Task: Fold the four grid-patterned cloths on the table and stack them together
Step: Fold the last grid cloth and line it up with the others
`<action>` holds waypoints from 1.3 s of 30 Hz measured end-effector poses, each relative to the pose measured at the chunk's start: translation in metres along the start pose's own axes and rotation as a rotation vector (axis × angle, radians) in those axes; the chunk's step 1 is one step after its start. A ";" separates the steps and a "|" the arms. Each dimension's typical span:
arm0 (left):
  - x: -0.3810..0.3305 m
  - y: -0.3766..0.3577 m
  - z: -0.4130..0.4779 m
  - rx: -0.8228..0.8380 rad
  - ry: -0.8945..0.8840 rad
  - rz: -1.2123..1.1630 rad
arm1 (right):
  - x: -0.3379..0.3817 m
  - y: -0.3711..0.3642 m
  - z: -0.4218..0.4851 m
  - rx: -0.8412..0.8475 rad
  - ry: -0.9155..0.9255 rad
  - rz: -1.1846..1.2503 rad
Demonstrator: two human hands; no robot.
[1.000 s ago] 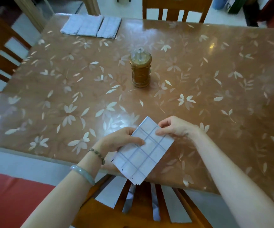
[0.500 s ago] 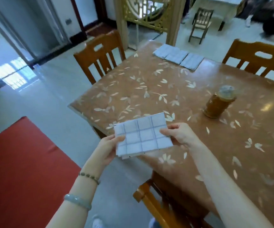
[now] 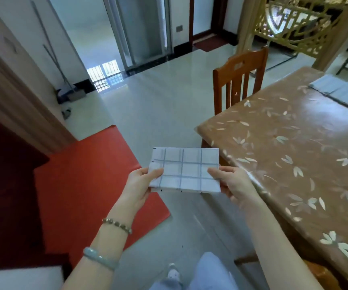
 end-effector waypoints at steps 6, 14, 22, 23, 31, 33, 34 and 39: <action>-0.013 0.053 0.044 -0.089 0.006 -0.046 | 0.000 -0.057 0.037 -0.008 -0.005 -0.042; -0.074 0.070 0.143 -0.099 -0.001 -0.037 | 0.014 -0.108 0.155 0.000 -0.047 0.003; -0.183 0.039 0.264 -0.084 -0.017 -0.074 | 0.065 -0.140 0.297 -0.033 -0.091 0.065; -0.196 0.034 0.278 -0.077 -0.018 -0.059 | 0.073 -0.143 0.312 -0.038 -0.092 0.072; -0.275 -0.013 0.396 0.020 0.045 0.051 | 0.121 -0.144 0.426 -0.159 -0.118 0.094; -0.298 -0.030 0.432 0.060 0.060 0.083 | 0.133 -0.145 0.458 -0.196 -0.114 0.113; -0.310 -0.040 0.453 0.085 0.062 0.110 | 0.140 -0.144 0.475 -0.216 -0.111 0.124; -0.382 -0.094 0.556 0.227 0.081 0.216 | 0.178 -0.141 0.563 -0.358 -0.081 0.228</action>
Point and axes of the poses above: each hand's wrist, its own z-axis towards the middle knuckle, its own y-axis out of the back of the hand, x = y × z, the point moved 10 cm from there along z, towards the middle knuckle, and after that the axes turned 9 degrees about y, right-handed, at the moved point
